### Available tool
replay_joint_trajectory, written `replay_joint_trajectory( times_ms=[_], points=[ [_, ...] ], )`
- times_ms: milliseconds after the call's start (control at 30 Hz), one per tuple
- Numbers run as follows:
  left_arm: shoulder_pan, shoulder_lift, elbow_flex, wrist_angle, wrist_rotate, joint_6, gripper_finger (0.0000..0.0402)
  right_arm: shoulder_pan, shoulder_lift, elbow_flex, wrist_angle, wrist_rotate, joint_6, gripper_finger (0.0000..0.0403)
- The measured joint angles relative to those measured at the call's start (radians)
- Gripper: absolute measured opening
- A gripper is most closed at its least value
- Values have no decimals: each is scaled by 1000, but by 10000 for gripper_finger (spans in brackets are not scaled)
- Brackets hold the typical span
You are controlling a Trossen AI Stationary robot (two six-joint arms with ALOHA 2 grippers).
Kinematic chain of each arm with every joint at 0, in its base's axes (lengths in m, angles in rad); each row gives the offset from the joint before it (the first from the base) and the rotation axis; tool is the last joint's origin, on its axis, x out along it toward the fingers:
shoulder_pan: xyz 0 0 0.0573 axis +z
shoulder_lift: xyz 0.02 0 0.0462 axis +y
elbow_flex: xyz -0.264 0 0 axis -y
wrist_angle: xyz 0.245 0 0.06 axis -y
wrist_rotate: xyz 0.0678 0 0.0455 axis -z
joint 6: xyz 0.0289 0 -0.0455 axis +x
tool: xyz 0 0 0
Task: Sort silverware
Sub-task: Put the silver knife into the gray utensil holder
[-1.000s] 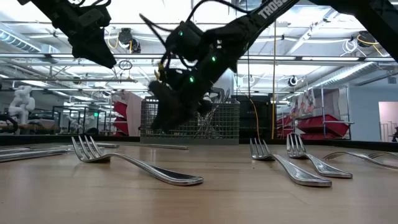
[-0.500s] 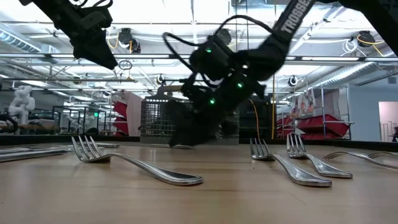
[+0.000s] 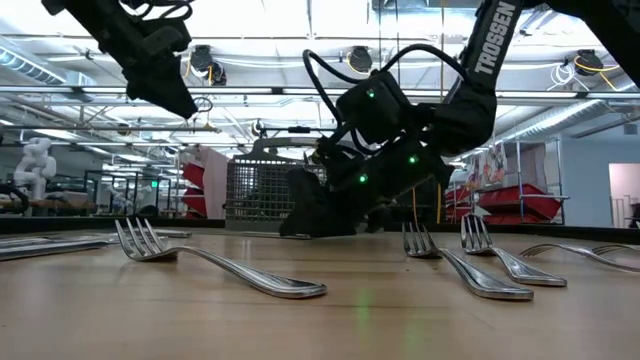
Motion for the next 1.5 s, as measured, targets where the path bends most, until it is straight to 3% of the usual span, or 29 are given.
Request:
replay_joint_trajectory(
  times_ms=[167,367,467,933,1067,1267,1500],
  points=[
    [0,12,0,16,0,0,162,0,0,0,-5,3,-1,160],
    [0,14,0,25,0,-1,162,-2,0,0,-12,7,6,55],
    [0,14,0,25,0,-1,162,-4,8,2,58,-61,20,11],
    [0,14,0,24,1,-71,162,-2,-31,2,-9,-53,84,1],
    [0,20,-68,55,68,-62,151,-4,-61,10,-57,-30,76,1],
    [0,97,-206,255,159,-96,111,-5,-107,14,-94,-18,74,1],
    [0,233,-231,445,121,-37,78,-6,-159,13,-201,16,45,1]
  ],
)
